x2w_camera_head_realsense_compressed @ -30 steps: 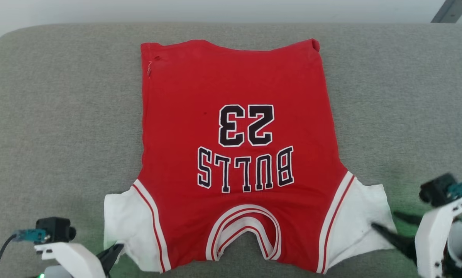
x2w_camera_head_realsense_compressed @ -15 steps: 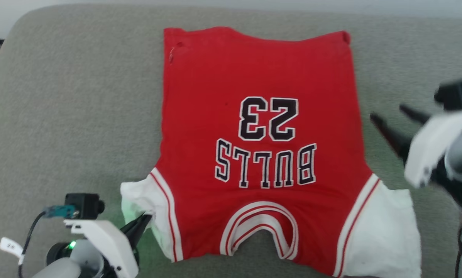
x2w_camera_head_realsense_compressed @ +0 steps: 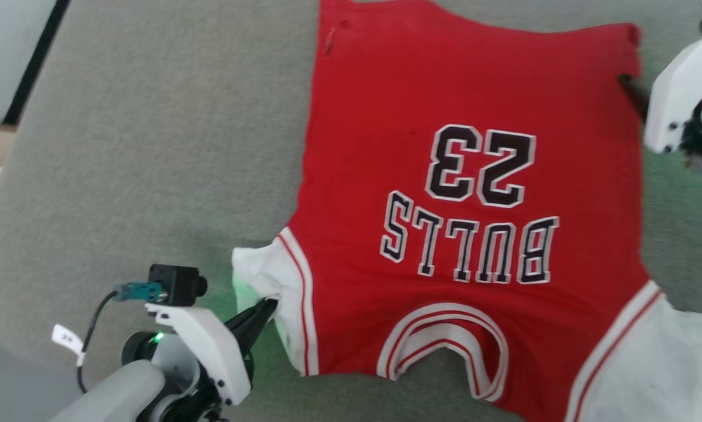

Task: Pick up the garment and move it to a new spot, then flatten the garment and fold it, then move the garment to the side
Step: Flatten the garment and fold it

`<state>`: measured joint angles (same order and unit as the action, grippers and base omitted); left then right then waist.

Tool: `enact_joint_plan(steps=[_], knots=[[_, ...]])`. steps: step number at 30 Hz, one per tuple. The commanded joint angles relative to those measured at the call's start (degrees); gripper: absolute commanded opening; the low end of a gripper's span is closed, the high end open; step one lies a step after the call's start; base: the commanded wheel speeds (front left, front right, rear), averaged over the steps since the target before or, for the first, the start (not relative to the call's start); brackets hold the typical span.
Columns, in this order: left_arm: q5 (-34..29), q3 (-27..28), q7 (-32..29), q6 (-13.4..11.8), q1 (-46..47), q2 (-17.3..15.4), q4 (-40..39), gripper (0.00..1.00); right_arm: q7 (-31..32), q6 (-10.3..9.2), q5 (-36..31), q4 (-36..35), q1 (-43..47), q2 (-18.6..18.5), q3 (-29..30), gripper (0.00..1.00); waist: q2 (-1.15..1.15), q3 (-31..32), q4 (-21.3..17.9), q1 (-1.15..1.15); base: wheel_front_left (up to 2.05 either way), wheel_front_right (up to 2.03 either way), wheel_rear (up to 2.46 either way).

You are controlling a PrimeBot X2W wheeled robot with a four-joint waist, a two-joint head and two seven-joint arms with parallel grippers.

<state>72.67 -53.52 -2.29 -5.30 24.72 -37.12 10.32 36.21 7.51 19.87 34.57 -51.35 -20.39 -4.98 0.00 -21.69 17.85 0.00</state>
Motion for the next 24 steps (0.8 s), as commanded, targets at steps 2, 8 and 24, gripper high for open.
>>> enact_joint_plan(steps=[2, 8, 24], knots=[[-0.64, -0.87, -0.68, 0.79, 1.03, 1.28, 1.65, 0.00, 0.38, -0.04, -1.89, 5.26, -3.76, -0.38, 1.07, 1.00, 0.00, -2.27, 2.85, 0.00, 0.00, 0.00, 0.00], [-1.48, -2.00, -1.19, 2.99, 3.37, 4.60, 4.66, 0.00, 1.75, -0.04, -7.50, 16.77, -10.97, -0.94, 4.44, 1.00, 0.00, -5.22, 6.60, 0.00, 0.00, 0.00, 0.00], [-0.23, -1.91, -0.47, 6.14, 4.19, 7.70, 12.70, 0.00, 11.89, 0.11, -13.25, 31.28, -10.97, 0.36, 2.52, 0.00, 0.00, -5.58, 7.34, 0.00, 0.00, 0.00, 0.00]])
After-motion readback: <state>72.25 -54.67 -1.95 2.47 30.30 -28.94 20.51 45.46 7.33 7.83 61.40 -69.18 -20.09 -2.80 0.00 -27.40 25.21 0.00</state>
